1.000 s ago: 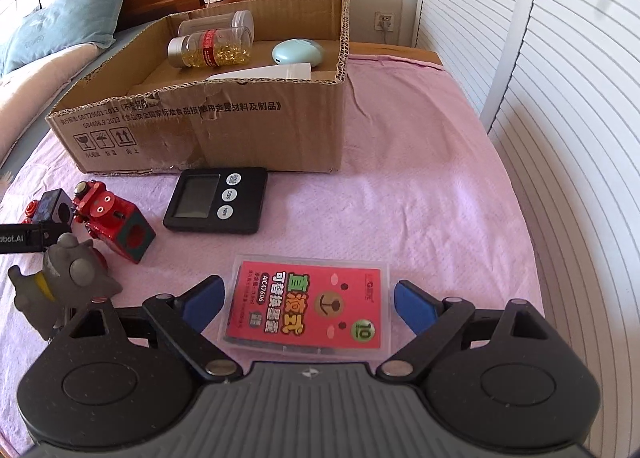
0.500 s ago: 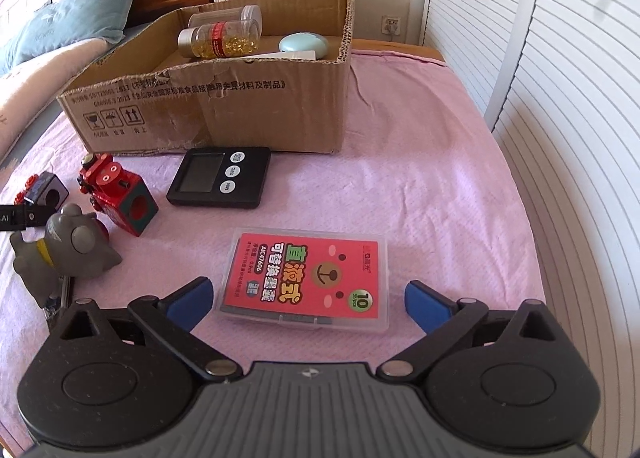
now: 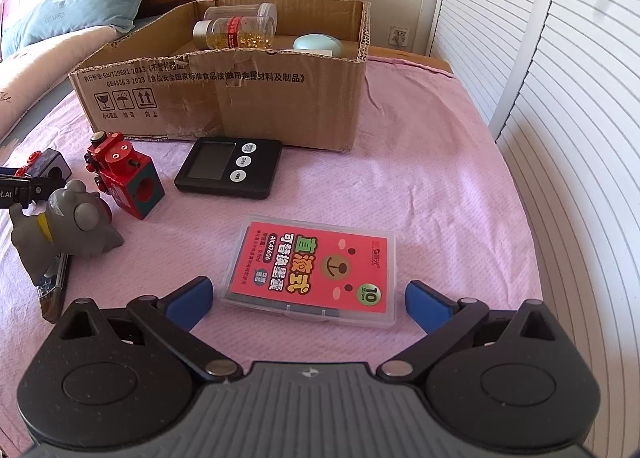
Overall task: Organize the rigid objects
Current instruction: 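Close the right gripper on the red card case while the left gripper closes on the cube toy, then release the cube toy in the box with the left gripper while the right releases the card case there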
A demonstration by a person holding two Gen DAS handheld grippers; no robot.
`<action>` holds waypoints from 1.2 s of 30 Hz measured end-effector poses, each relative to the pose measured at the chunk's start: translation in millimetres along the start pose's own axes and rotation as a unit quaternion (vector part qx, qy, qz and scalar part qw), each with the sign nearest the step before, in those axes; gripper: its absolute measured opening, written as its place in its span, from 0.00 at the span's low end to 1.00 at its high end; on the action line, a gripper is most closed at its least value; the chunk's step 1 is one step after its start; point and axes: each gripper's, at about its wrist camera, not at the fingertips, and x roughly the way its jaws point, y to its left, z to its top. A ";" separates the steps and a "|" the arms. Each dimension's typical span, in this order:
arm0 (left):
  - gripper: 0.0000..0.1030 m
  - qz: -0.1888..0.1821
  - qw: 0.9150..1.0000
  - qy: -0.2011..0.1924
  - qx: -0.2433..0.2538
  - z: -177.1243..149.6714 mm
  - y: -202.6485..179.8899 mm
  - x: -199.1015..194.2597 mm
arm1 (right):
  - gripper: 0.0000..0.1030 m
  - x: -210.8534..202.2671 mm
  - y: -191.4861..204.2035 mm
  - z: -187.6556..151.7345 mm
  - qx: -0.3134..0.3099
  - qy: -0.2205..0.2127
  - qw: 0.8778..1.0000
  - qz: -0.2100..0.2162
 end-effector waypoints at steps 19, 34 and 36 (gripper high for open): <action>0.49 -0.011 1.000 -0.007 0.011 4.7 -1.6 3.3 | 1.00 11.4 0.7 18.9 -0.002 0.011 1.000 0.002; 0.48 -0.035 0.998 0.010 0.052 11.3 0.3 0.4 | 0.91 5.8 3.3 21.3 -0.023 0.013 1.000 -0.003; 0.48 -0.040 0.997 0.012 0.059 12.8 0.6 -2.8 | 0.91 2.1 3.5 20.9 -0.033 0.013 0.999 0.004</action>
